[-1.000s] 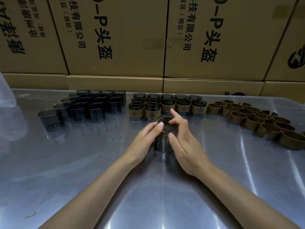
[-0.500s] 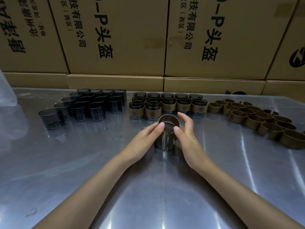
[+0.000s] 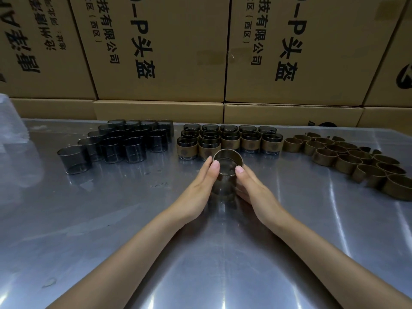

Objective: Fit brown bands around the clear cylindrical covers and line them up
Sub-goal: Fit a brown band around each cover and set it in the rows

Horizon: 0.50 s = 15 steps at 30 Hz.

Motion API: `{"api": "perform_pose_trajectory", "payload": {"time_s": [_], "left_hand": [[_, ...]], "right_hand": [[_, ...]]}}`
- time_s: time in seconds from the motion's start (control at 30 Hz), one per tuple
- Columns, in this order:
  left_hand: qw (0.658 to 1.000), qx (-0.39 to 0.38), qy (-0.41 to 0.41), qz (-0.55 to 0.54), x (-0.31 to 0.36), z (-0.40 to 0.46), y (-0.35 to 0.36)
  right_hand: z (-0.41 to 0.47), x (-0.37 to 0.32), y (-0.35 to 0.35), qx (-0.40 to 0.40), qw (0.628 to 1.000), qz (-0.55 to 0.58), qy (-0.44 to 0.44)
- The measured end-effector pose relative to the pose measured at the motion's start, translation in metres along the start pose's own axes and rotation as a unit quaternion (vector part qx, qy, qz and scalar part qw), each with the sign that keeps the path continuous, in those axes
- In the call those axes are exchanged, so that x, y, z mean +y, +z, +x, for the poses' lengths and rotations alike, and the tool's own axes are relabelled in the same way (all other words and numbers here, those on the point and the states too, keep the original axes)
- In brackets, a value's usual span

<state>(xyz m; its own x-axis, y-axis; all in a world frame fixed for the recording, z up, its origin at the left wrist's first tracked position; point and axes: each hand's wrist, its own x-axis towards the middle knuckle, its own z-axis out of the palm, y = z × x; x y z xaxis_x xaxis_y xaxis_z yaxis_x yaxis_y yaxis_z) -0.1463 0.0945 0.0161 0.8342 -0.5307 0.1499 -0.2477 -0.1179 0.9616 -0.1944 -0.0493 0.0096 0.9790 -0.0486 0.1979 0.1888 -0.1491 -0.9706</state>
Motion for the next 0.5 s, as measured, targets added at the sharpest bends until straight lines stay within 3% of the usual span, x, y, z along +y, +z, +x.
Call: {"api": "perform_pose_trajectory", "payload": {"time_s": [0.13, 0.5], "left_hand": [[0.997, 0.011, 0.012, -0.07, 0.0009, -0.0044, 0.0053], [0.989, 0.063, 0.018, -0.131, 0.0024, -0.0068, 0.0084]], "right_hand": [[0.0002, -0.0043, 0.0018, 0.026, 0.999, 0.046, 0.005], [-0.0059, -0.0103, 0.0041, 0.102, 0.989, 0.105, -0.018]]}}
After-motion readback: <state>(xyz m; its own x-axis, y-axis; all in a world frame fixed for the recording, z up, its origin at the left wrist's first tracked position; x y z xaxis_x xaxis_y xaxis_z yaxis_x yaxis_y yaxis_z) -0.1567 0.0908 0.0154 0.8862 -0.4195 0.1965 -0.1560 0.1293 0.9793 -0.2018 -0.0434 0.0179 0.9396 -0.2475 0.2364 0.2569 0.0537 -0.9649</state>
